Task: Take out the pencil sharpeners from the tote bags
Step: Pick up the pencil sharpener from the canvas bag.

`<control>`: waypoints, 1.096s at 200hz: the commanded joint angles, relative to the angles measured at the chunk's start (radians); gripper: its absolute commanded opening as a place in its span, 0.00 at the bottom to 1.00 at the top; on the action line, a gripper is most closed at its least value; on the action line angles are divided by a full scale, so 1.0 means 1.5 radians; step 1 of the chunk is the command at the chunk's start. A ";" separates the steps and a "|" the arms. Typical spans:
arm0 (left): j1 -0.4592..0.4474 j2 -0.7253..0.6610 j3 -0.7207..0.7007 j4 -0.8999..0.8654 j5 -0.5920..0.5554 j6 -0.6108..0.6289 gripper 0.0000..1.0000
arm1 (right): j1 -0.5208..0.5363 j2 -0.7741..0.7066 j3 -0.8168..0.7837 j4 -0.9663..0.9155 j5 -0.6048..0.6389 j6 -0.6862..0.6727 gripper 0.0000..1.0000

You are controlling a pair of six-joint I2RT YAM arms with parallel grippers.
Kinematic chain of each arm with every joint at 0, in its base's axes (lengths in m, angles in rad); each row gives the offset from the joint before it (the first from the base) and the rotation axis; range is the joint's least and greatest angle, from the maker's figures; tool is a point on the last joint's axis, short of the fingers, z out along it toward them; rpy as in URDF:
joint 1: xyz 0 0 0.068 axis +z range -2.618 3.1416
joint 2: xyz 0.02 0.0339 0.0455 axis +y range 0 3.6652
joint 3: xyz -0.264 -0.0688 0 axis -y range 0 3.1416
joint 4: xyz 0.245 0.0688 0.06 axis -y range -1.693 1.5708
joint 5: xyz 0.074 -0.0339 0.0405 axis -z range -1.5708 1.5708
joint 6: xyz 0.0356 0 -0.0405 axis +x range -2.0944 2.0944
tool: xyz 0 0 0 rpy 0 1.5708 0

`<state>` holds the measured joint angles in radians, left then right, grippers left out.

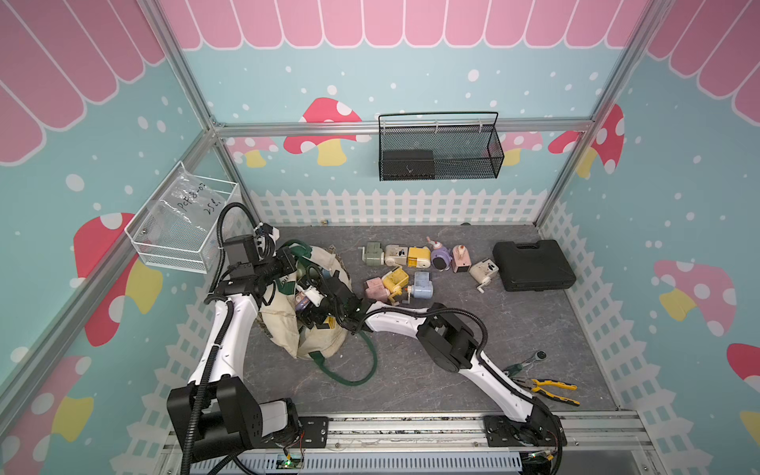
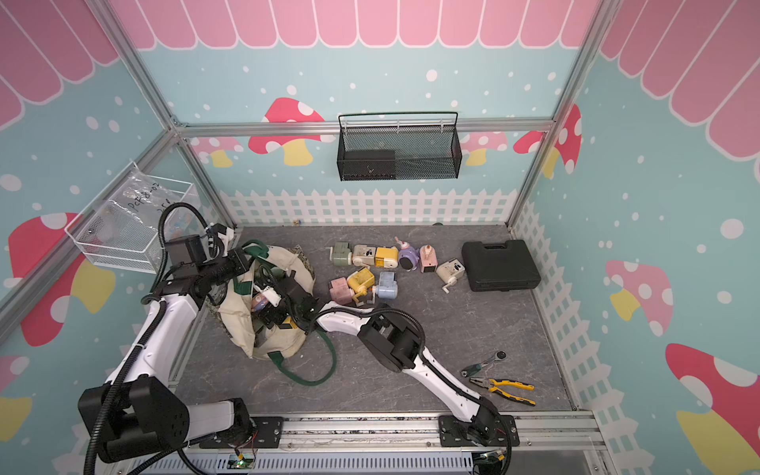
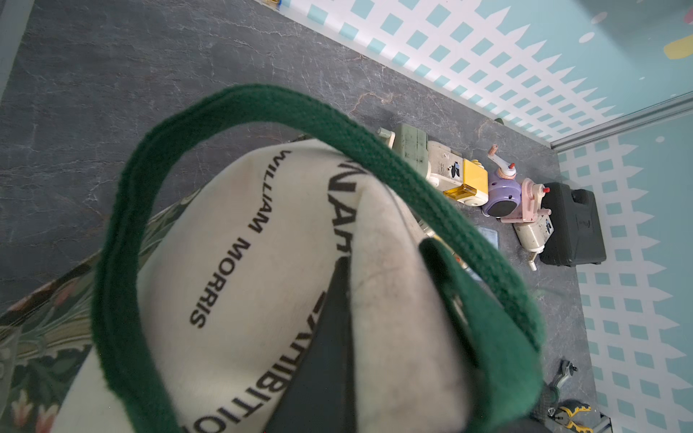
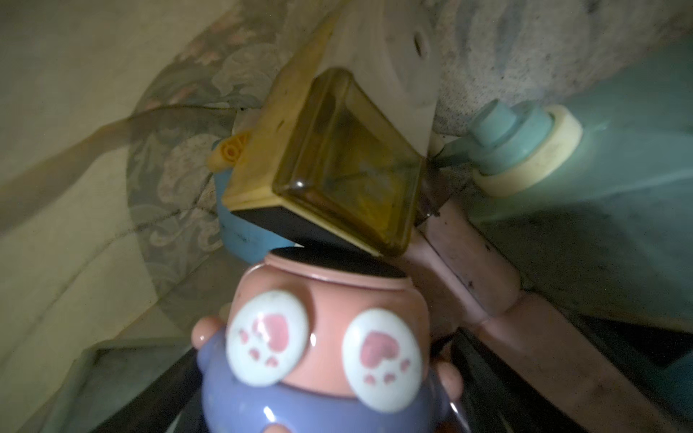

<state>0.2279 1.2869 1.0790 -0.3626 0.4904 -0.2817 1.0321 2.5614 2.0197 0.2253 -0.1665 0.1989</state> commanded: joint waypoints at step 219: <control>0.001 -0.013 0.016 0.035 0.020 -0.009 0.00 | -0.005 -0.357 -0.426 0.107 -0.071 0.011 0.52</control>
<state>0.2279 1.2869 1.0790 -0.3645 0.4911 -0.2840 1.0283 2.1185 1.4540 0.3424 -0.2375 0.2256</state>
